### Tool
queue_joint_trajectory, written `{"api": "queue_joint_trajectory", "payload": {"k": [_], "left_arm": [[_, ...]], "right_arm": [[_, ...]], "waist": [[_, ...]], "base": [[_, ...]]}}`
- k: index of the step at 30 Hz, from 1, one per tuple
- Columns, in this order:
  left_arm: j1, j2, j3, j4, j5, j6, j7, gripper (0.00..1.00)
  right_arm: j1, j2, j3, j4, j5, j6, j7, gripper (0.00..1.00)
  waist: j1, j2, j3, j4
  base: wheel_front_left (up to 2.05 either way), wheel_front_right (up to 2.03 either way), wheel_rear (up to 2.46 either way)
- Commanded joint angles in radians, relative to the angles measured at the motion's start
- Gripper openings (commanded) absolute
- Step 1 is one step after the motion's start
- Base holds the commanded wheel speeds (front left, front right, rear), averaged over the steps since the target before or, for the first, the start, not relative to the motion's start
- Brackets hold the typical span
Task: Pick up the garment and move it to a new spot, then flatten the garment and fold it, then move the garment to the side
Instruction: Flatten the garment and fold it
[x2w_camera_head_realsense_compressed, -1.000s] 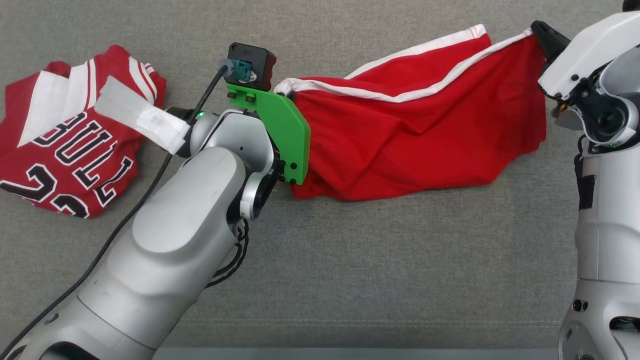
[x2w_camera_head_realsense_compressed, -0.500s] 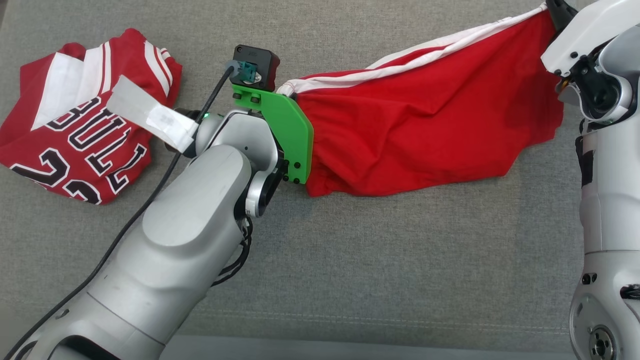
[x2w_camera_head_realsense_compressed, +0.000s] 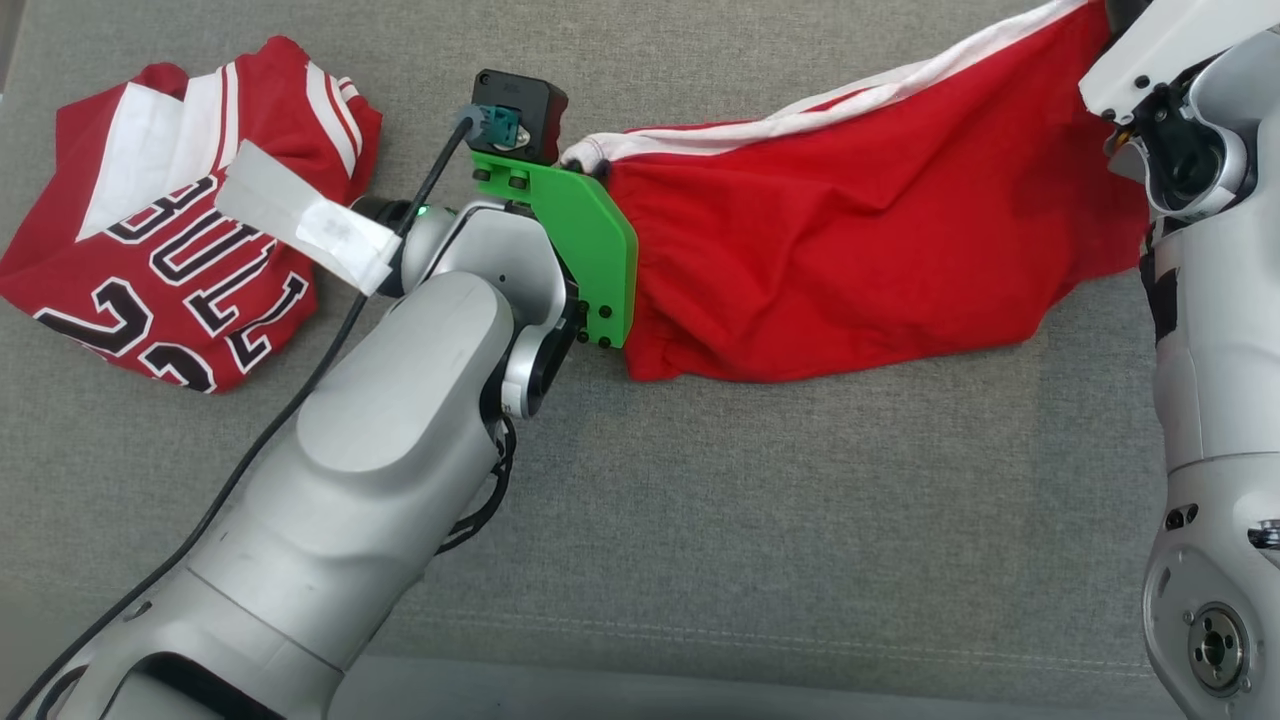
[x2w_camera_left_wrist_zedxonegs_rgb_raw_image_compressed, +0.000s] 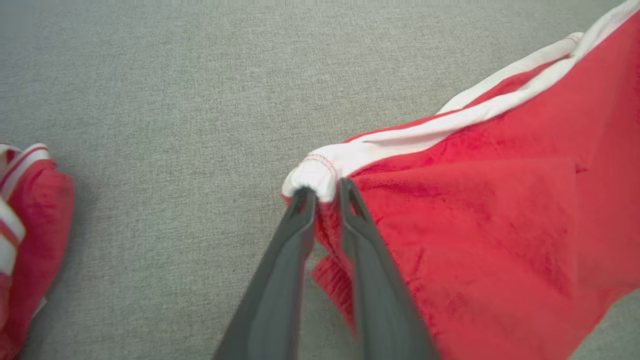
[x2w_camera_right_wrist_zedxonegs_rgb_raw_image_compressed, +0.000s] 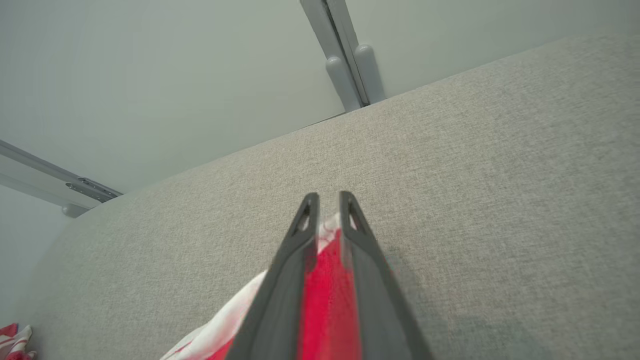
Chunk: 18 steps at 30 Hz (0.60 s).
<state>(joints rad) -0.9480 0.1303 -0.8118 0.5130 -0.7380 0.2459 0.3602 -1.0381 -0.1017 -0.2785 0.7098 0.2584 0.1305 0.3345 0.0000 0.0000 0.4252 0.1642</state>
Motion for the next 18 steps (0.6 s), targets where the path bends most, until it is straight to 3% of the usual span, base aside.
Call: {"api": "queue_joint_trajectory", "payload": {"k": [1, 11, 18], "left_arm": [[-0.020, -0.005, 0.003, 0.005, 0.002, -0.007, -0.012, 1.00], [-0.024, -0.002, 0.011, 0.040, 0.011, -0.017, -0.085, 1.00], [0.024, 0.019, 0.038, 0.005, 0.014, -0.048, -0.246, 1.00]], "right_arm": [[-0.019, 0.003, -0.008, 0.013, -0.004, 0.000, -0.033, 1.00], [-0.054, -0.009, 0.071, 0.052, 0.053, 0.000, -0.163, 1.00], [-0.008, -0.038, 0.112, 0.058, 0.066, 0.000, -0.223, 1.00]], "waist": [[0.0000, 0.0000, 0.004, 0.003], [0.0000, 0.0000, -0.009, 0.007], [0.0000, 0.0000, -0.069, -0.002]], "base": [[0.00, 0.00, 0.00], [0.00, 0.00, 0.00], [0.00, 0.00, 0.00]]}}
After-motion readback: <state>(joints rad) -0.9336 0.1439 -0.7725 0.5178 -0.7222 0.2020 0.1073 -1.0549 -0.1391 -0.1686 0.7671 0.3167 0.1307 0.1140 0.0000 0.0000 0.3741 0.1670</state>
